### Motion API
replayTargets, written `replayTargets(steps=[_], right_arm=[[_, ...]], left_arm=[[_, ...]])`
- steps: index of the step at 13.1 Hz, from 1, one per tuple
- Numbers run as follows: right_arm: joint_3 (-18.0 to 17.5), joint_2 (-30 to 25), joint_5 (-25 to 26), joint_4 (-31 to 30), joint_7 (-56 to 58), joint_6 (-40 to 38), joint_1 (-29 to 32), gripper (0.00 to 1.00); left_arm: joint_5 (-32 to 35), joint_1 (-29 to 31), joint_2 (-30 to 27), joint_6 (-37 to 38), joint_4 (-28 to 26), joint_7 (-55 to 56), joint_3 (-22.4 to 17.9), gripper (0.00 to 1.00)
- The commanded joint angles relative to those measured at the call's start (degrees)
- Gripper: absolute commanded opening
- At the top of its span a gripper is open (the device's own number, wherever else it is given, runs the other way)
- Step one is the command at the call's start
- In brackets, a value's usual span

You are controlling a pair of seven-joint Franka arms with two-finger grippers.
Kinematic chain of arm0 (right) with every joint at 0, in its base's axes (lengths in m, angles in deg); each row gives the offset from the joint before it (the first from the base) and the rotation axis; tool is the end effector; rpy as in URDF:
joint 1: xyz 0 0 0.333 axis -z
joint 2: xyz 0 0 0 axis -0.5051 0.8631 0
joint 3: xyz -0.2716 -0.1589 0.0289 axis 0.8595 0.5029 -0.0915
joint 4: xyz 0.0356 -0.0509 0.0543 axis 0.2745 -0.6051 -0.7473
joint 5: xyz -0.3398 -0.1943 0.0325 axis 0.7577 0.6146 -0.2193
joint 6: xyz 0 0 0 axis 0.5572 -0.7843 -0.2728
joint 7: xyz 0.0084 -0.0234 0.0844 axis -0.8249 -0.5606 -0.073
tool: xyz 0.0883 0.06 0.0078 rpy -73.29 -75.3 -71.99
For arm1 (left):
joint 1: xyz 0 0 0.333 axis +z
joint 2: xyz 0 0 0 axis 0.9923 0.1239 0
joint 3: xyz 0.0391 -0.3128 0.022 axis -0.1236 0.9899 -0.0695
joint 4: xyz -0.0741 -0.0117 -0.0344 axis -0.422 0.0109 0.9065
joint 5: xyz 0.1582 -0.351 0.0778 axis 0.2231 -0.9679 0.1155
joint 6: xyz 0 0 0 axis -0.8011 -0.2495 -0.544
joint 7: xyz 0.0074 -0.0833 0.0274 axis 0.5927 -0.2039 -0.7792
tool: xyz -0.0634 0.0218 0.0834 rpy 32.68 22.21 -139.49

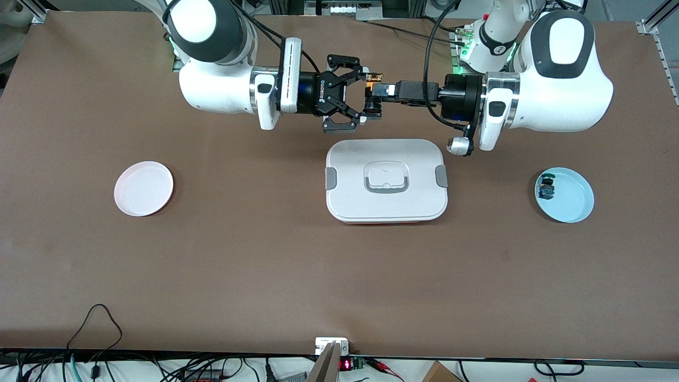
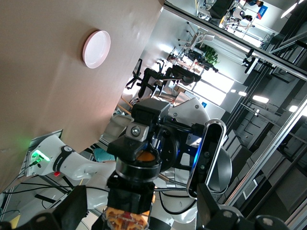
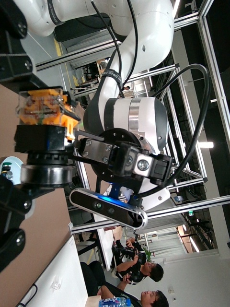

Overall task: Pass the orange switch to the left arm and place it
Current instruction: 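Carry the switch above the box while the left gripper grasps it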

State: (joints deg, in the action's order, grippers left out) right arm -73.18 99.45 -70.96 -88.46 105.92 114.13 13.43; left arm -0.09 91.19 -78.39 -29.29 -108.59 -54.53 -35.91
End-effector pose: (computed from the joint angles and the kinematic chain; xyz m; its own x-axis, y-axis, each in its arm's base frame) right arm 0.5030 0.4379 0.4977 0.2307 0.0008 0.9730 0.9720 -0.0458 -0.2304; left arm 0.5485 -0.2787 0.5479 0.8737 -0.0562 -0.4832 0.4614 -0.2195 0.8596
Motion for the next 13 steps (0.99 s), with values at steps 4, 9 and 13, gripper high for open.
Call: replayTargets(steps=[4,9,13], right_arm=[[0.3,0.2,-1.9,0.6,2.1,0.4,-0.3,0.03],[0.3,0.1,-2.0,0.6,2.0,0.5,-0.5,0.03],[0.3,0.1,-2.0,0.5,2.1,0.6,-0.5,0.03]], left_arm=[[-1.6,0.7,-1.0,0.0,-1.2,0.2,0.5,0.56],[-1.4,0.6,-0.9,-0.1,-1.2,-0.4,0.4,0.15],[-1.2,0.6,-0.4,0.1,-1.0,-0.3,0.5,0.0]])
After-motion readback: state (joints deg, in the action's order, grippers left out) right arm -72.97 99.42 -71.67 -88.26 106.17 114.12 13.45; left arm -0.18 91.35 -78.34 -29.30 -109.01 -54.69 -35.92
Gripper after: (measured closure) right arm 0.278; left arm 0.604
